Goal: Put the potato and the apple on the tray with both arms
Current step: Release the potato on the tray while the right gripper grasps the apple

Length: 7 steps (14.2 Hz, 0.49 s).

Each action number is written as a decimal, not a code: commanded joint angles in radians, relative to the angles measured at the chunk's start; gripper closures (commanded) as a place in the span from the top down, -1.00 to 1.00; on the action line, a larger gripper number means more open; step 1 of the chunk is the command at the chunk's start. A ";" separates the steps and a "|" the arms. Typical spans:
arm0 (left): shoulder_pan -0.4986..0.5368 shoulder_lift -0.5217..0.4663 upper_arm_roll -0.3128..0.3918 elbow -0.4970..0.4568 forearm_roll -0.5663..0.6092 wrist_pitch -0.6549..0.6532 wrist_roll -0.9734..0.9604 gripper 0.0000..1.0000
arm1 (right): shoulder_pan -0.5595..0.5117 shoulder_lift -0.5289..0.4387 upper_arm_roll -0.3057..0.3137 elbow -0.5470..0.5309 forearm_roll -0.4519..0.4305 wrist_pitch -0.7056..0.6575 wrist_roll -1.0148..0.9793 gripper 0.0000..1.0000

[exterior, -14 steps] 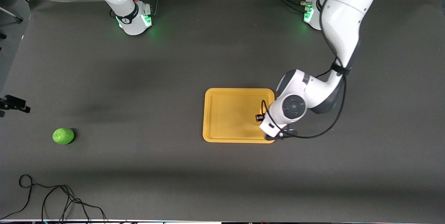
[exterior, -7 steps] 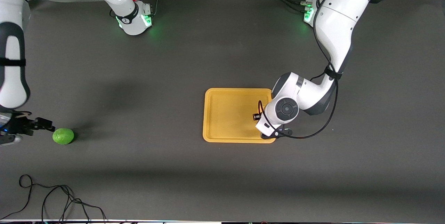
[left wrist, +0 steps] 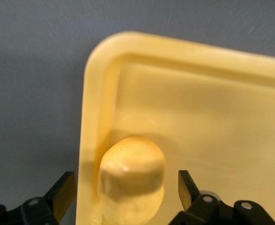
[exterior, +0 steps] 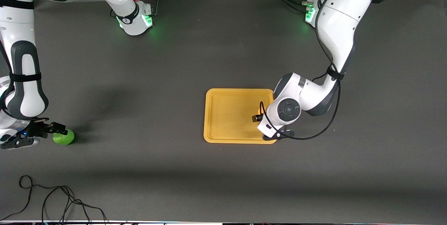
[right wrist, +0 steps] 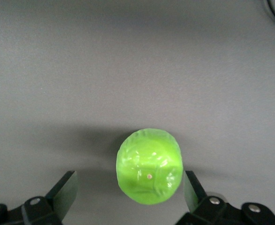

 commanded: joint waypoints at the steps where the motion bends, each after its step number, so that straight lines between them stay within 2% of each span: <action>1: 0.048 -0.152 0.012 -0.015 0.017 -0.103 0.004 0.93 | 0.000 0.032 0.001 -0.010 0.059 0.058 -0.053 1.00; 5: 0.219 -0.349 0.010 -0.015 0.015 -0.247 0.188 0.97 | -0.001 0.060 0.007 -0.006 0.059 0.098 -0.055 1.00; 7: 0.309 -0.418 0.012 -0.030 0.032 -0.336 0.355 0.98 | -0.001 0.071 0.007 -0.003 0.061 0.098 -0.055 1.00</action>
